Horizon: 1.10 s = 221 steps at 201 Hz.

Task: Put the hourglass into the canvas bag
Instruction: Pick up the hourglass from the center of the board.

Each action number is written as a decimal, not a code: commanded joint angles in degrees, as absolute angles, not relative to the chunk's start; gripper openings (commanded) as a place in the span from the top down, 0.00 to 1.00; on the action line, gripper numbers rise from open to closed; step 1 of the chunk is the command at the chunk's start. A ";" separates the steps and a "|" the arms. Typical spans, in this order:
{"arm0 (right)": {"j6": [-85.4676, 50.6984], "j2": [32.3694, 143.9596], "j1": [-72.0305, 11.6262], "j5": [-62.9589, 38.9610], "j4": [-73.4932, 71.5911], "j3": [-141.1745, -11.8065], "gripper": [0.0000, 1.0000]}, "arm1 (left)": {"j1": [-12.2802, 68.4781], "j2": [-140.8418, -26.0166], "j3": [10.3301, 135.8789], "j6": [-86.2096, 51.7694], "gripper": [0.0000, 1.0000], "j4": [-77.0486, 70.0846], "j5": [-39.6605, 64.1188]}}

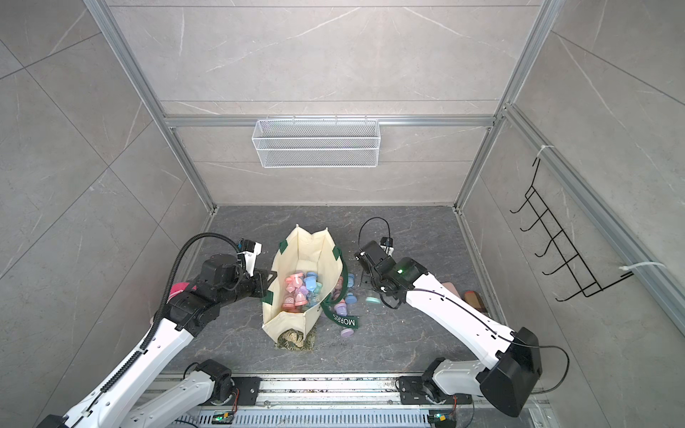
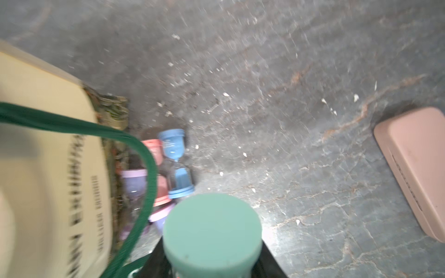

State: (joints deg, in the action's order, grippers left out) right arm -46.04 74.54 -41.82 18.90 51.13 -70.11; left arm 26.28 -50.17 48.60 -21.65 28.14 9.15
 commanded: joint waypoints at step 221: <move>-41.53 96.81 -58.91 16.80 49.79 -109.75 1.00 | 26.59 -48.95 49.10 -20.95 1.00 25.64 10.60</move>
